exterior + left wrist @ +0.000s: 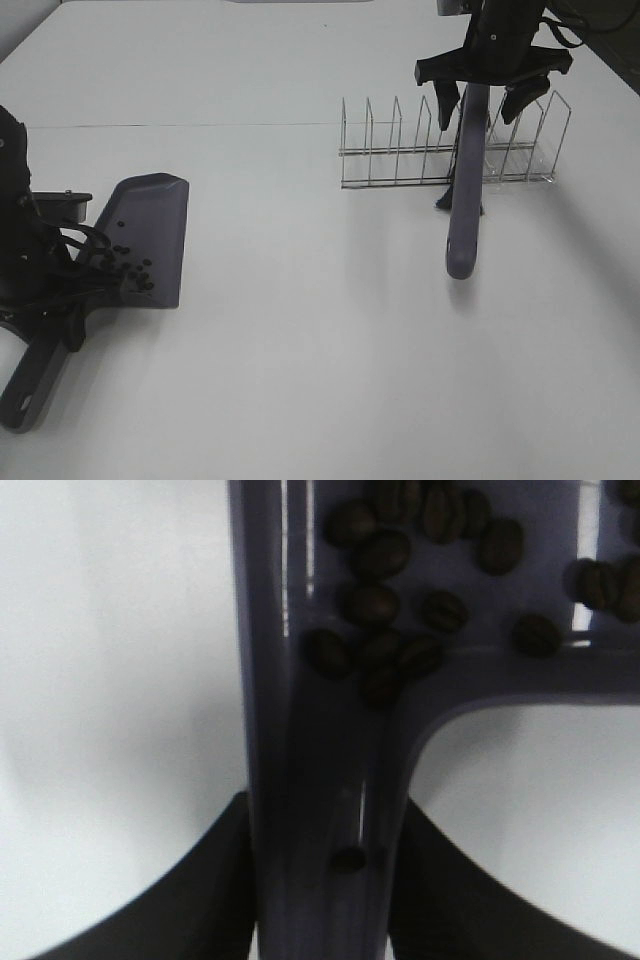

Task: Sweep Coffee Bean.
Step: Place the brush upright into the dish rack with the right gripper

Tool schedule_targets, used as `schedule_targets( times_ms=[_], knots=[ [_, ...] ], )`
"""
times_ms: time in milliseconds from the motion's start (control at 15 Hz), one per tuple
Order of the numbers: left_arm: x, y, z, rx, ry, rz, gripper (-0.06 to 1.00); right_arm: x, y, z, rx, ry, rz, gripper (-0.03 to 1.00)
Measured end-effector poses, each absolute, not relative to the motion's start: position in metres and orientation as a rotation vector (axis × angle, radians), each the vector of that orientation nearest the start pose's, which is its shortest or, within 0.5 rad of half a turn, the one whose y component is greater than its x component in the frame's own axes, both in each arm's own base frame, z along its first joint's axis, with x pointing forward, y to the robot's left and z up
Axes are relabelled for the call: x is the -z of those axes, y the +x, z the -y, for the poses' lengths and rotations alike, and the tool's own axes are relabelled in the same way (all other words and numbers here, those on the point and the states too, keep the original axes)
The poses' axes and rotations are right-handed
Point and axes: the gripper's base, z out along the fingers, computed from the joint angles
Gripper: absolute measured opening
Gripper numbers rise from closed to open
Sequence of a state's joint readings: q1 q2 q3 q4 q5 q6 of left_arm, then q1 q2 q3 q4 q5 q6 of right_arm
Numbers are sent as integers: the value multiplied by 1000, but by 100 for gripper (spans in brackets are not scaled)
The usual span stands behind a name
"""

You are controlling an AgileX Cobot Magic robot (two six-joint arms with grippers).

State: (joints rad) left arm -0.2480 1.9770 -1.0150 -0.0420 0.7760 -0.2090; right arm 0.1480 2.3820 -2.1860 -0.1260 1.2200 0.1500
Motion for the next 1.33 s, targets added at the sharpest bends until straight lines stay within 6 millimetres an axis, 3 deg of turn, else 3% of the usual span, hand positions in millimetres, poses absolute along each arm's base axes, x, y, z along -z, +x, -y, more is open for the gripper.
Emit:
schedule_targets(
  times_ms=[333,600,733,867,933,1133,1333],
  knots=[
    [-98,307,80,15,13,-3227,33,-204,477,-65,64,-4,-2945,75],
    [-98,307,80,15,13,-3227,33,-172,458,-68,-20,80,-3067,73],
    [-98,307,81,15,13,-3226,33,-166,457,-68,-24,99,-3053,67],
    [-98,307,81,15,13,-3225,33,-161,456,-68,-22,104,-3060,48],
    [-98,307,81,16,13,-3224,33,-161,456,-68,-16,106,-3058,38],
    [-98,307,81,16,13,-3222,33,-167,457,-66,11,89,-3061,37],
    [-98,307,81,16,13,-3222,33,-195,468,-62,92,-13,-2997,37]
  ],
)
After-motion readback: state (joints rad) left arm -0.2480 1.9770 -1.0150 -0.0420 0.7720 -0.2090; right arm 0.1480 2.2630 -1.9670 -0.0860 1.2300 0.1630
